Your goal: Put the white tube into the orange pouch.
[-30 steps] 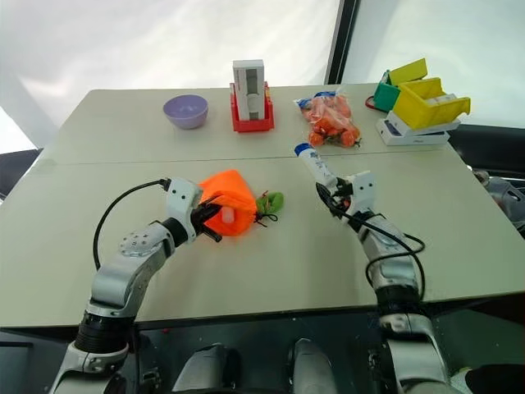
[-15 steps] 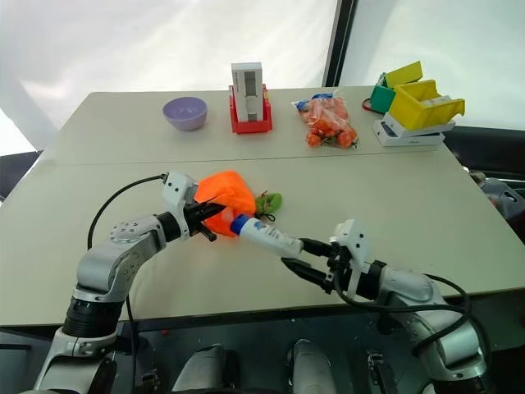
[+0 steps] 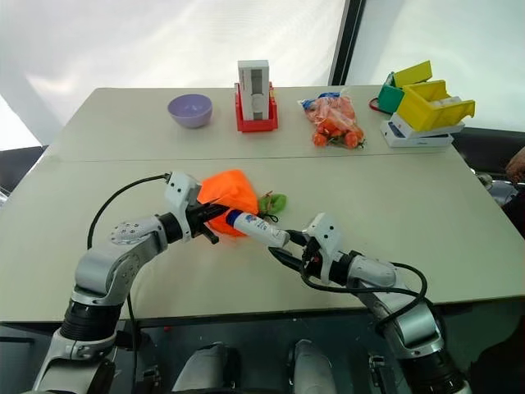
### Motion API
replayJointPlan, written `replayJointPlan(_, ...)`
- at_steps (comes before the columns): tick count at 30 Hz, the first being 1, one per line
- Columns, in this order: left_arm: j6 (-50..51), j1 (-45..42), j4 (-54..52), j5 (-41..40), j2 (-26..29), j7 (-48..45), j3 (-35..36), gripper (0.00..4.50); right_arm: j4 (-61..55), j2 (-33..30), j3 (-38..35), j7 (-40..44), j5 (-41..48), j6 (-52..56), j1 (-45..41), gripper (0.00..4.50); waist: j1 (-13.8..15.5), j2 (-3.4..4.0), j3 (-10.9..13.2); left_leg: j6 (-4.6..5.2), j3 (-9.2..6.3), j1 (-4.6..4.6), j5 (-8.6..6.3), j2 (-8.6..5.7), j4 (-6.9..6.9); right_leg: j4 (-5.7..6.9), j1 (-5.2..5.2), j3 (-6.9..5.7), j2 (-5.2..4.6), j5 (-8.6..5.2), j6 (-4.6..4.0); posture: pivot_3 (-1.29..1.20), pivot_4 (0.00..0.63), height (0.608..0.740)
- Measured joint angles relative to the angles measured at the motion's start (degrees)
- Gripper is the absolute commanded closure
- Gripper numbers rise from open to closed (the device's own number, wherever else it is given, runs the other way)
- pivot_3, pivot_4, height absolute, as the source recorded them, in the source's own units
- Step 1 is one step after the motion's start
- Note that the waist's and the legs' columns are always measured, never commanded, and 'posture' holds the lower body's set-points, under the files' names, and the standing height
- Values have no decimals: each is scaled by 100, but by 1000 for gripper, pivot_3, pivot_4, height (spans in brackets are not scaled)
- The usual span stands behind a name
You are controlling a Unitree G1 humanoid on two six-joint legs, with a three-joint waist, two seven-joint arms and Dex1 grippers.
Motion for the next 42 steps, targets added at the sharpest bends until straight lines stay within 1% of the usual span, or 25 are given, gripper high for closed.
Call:
replayJointPlan(5,30,18,-255,-35,7,-1,-144,4500,87,183,101,-212,-283,-7,-170,2221,4,0,0,0,-1,0,0,1,-1,1,0,1,1,1,0,0,150,740)
replayJointPlan(14,126,111,-526,-79,-47,40,-454,4500,218,734,493,-766,-733,247,-644,2221,-1,1,-1,0,0,1,0,1,0,3,0,1,2,1,0,0,150,740)
replayJointPlan(24,165,174,-658,-96,32,-14,-633,4500,1184,1593,839,-1519,-1420,368,-1597,2221,-19,2,-1,-1,0,2,1,4,0,7,0,2,7,6,7,0,150,740)
replayJointPlan(28,167,228,-727,-142,74,-17,-614,4500,1457,1859,880,-1711,-1583,371,-1778,2221,-13,3,-1,-1,0,1,1,4,0,6,0,3,6,11,16,0,150,740)
replayJointPlan(31,171,292,-775,-196,124,-17,-583,4500,1502,1925,879,-1695,-1582,387,-1779,1252,-23,4,-1,-1,0,1,1,4,0,6,0,3,6,11,16,0,150,740)
replayJointPlan(33,177,361,-812,-215,146,-17,-567,4500,1483,1886,882,-1565,-1568,464,-1770,290,-29,4,-1,-1,0,1,1,5,0,6,0,3,6,11,16,0,150,740)
replayJointPlan(34,179,379,-817,-219,166,-16,-551,4500,1431,1854,887,-1484,-1558,492,-1739,65,-31,4,0,-1,0,1,1,5,0,6,-1,3,6,11,16,0,150,740)
replayJointPlan(37,148,485,-774,-269,315,-25,-345,4500,919,1512,920,-1018,-1334,519,-1455,65,-34,5,0,0,-1,1,1,6,-3,5,-2,3,7,11,16,0,150,740)
replayJointPlan(39,112,633,-578,-281,502,-47,-96,4500,419,1132,893,-629,-1119,523,-1223,65,-32,6,-1,0,-1,2,1,6,-4,5,-2,3,7,8,13,0,150,740)
replayJointPlan(42,3,799,-300,-287,735,-128,230,4500,-3,727,711,-186,-767,650,-914,65,-32,4,-2,-1,-2,3,0,8,-4,5,-3,2,9,0,0,0,150,740)
